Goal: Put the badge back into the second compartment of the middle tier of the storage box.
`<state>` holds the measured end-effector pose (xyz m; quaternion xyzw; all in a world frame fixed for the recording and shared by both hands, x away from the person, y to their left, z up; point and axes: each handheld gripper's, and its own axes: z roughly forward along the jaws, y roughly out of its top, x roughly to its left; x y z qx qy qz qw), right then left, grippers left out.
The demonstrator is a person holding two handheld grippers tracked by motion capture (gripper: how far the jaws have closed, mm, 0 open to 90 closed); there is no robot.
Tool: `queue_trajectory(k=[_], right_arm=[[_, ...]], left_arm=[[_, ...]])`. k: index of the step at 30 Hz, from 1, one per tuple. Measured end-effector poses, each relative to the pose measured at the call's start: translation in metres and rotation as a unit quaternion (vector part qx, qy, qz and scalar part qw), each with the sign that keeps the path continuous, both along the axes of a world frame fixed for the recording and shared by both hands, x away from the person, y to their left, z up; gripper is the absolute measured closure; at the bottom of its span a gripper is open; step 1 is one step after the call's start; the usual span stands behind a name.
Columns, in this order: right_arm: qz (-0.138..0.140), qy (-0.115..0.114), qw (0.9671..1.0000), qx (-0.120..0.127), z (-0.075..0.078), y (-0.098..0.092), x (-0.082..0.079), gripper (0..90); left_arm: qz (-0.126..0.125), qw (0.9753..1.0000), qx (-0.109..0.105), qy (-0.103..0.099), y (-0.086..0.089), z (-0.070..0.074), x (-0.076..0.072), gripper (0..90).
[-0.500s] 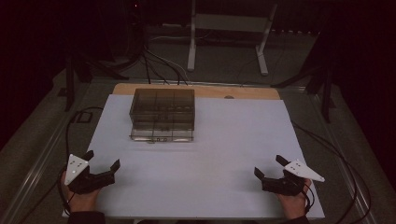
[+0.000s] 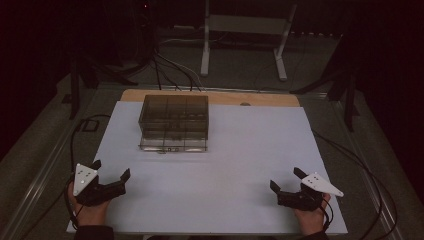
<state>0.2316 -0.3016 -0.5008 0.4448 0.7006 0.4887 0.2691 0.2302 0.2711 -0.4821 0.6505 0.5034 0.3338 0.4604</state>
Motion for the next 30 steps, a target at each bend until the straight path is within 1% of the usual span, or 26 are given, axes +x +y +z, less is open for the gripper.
queue_trajectory(k=[2,4,5,8,12,13,15,19,21,22,23,25,30], right_arm=[[-0.001,0.000,1.0000,-0.001,0.000,0.001,0.000,0.0],[-0.001,0.000,1.0000,-0.002,-0.001,0.001,0.000,0.0],[-0.001,0.000,1.0000,-0.002,-0.001,0.001,0.000,0.0],[-0.004,-0.001,1.0000,0.000,0.000,0.001,-0.001,0.0],[-0.005,0.000,1.0000,0.000,0.000,0.000,-0.001,0.0],[-0.005,0.000,1.0000,0.000,0.000,0.001,-0.001,0.0],[-0.005,-0.002,1.0000,-0.002,0.000,0.001,-0.001,0.0],[-0.006,-0.002,1.0000,-0.003,0.000,0.001,-0.001,0.0],[-0.006,-0.002,1.0000,-0.003,0.000,0.001,-0.001,0.0],[-0.006,-0.002,1.0000,-0.003,0.000,0.001,-0.001,0.0],[-0.008,-0.003,1.0000,-0.001,0.001,0.000,-0.001,0.0],[-0.008,-0.004,1.0000,0.000,0.001,0.000,-0.001,0.0],[-0.008,-0.003,1.0000,0.000,0.001,0.000,-0.001,0.0]], left_arm=[[-0.002,1.0000,0.007,0.004,-0.002,0.002,0.003,0.6],[-0.002,1.0000,0.007,0.004,-0.002,0.002,0.003,0.6],[-0.002,0.9999,0.009,0.009,-0.004,0.003,0.006,0.6],[-0.005,0.9998,0.012,0.013,-0.007,0.005,0.011,0.6],[-0.012,0.9997,0.014,0.017,-0.011,0.006,0.016,0.6],[-0.016,0.9995,0.019,0.018,-0.014,0.006,0.020,0.6],[-0.022,0.9994,0.020,0.019,-0.019,0.006,0.024,0.6],[-0.028,0.9990,0.021,0.026,-0.028,0.004,0.034,0.6],[-0.028,0.9990,0.021,0.026,-0.028,0.004,0.034,0.6],[-0.032,0.9987,0.021,0.034,-0.034,0.001,0.040,0.6],[-0.032,0.9986,0.022,0.037,-0.037,0.000,0.042,1.0],[-0.034,0.9983,0.021,0.042,-0.040,-0.002,0.045,1.0],[-0.031,0.9977,0.023,0.055,-0.046,-0.008,0.052,1.0]])
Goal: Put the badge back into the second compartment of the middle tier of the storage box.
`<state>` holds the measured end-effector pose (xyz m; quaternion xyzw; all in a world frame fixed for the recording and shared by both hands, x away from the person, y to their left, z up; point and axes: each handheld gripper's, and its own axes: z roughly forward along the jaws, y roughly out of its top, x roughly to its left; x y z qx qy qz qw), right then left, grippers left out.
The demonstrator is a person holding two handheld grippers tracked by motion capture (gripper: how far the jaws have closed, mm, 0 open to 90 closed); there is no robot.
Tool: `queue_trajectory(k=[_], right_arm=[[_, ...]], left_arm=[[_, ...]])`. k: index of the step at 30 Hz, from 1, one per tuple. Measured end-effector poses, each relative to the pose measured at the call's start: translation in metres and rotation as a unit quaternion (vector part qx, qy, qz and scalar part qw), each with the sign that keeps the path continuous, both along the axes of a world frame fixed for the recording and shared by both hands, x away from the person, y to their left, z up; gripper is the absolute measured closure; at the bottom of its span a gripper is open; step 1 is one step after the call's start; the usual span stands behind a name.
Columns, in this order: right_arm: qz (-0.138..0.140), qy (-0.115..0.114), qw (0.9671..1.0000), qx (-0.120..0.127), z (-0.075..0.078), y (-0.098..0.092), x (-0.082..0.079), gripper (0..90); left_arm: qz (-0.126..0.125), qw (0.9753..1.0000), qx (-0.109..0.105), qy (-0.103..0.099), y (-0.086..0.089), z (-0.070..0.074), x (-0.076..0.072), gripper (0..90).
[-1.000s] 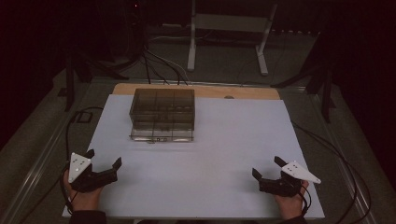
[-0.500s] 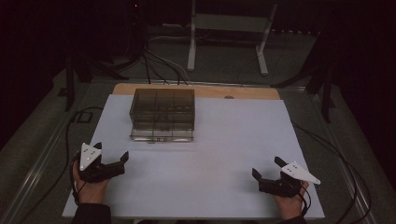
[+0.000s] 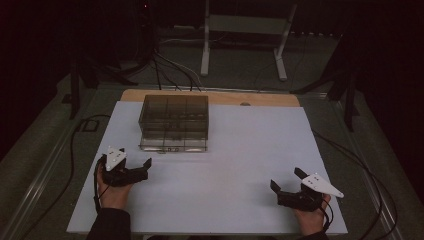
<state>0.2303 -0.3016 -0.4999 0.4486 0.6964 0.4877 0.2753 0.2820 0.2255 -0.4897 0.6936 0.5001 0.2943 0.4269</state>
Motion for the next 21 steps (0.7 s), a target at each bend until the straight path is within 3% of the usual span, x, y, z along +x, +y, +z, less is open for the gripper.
queue_trajectory(k=[21], right_arm=[[0.002,0.001,1.0000,0.001,0.000,0.001,0.000,0.0]], left_arm=[[-0.002,0.9991,0.015,0.039,-0.018,-0.015,0.013,1.3]])
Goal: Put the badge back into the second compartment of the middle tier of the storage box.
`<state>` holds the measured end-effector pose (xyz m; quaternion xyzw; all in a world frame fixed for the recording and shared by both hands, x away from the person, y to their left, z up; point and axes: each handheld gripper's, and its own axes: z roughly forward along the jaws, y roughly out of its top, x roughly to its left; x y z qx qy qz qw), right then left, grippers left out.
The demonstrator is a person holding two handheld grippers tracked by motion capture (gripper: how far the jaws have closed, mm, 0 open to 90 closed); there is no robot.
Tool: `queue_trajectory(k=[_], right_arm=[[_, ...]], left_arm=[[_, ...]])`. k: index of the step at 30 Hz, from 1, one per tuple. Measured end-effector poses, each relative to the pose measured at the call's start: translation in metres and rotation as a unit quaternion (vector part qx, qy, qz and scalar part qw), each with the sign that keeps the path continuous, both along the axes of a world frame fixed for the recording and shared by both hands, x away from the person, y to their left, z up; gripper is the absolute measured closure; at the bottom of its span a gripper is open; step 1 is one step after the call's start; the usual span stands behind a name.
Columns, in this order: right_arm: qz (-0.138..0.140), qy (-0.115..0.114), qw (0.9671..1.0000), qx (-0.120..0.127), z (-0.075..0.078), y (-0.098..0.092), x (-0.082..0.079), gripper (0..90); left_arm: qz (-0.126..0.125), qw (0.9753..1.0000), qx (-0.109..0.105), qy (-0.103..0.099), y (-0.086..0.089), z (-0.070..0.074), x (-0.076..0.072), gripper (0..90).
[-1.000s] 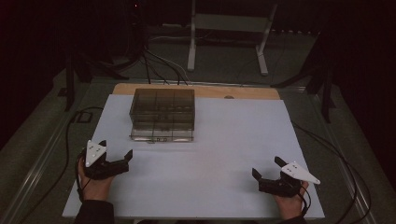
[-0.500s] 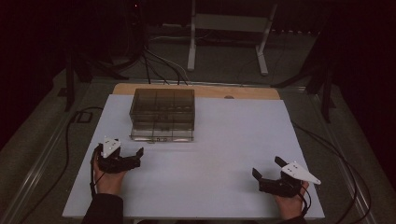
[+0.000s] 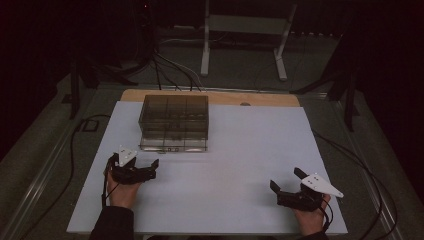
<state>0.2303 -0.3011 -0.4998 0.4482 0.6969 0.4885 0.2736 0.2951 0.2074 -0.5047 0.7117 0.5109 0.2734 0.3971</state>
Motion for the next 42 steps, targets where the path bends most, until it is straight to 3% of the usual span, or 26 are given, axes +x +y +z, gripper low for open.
queue_trajectory(k=[27,32,42], right_arm=[[0.000,0.000,1.0000,0.002,0.000,0.000,0.000,0.0],[0.000,0.001,1.0000,0.002,0.000,0.001,0.000,0.0],[0.001,0.000,1.0000,0.004,0.001,0.000,0.000,0.0]], left_arm=[[-0.004,0.9984,0.009,0.055,-0.022,-0.020,0.020,13.9],[0.001,0.9978,0.022,0.062,-0.029,-0.021,0.028,15.8],[0.013,0.9965,0.024,0.079,-0.035,-0.026,0.039,17.1]])
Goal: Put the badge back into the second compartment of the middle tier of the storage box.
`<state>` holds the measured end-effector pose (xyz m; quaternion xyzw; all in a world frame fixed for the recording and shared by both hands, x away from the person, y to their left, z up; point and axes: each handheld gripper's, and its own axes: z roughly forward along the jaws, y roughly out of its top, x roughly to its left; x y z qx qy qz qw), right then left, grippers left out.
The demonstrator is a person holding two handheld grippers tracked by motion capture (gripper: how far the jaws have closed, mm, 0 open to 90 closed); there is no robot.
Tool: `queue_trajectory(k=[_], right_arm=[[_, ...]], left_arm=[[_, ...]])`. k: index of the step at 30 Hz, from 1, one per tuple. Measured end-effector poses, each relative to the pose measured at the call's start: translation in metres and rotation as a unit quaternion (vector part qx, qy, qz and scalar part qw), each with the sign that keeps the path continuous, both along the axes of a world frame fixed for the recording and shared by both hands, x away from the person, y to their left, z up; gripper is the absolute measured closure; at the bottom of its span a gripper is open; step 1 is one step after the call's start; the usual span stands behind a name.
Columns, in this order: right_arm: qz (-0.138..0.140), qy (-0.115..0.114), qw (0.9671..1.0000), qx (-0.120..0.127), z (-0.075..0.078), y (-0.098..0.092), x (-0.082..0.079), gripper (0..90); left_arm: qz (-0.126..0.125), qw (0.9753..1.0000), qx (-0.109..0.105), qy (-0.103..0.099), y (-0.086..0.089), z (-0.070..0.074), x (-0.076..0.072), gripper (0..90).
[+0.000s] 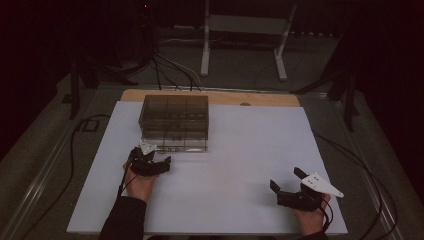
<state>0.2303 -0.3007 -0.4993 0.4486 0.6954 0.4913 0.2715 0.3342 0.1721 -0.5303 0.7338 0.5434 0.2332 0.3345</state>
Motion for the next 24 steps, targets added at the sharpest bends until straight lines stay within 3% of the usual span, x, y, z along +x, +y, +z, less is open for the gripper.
queue_trajectory(k=[7,15,24], right_arm=[[0.001,0.000,1.0000,0.000,0.000,0.000,0.000,0.0],[0.001,0.001,1.0000,0.000,0.000,0.000,0.000,0.0],[0.004,0.003,1.0000,-0.002,0.000,0.001,0.001,0.0]], left_arm=[[0.014,0.9997,0.017,0.008,-0.005,-0.001,0.006,21.7],[0.025,0.9995,0.017,0.013,-0.006,-0.001,0.011,25.7],[0.053,0.9985,0.006,0.013,-0.009,-0.001,0.018,39.9]])
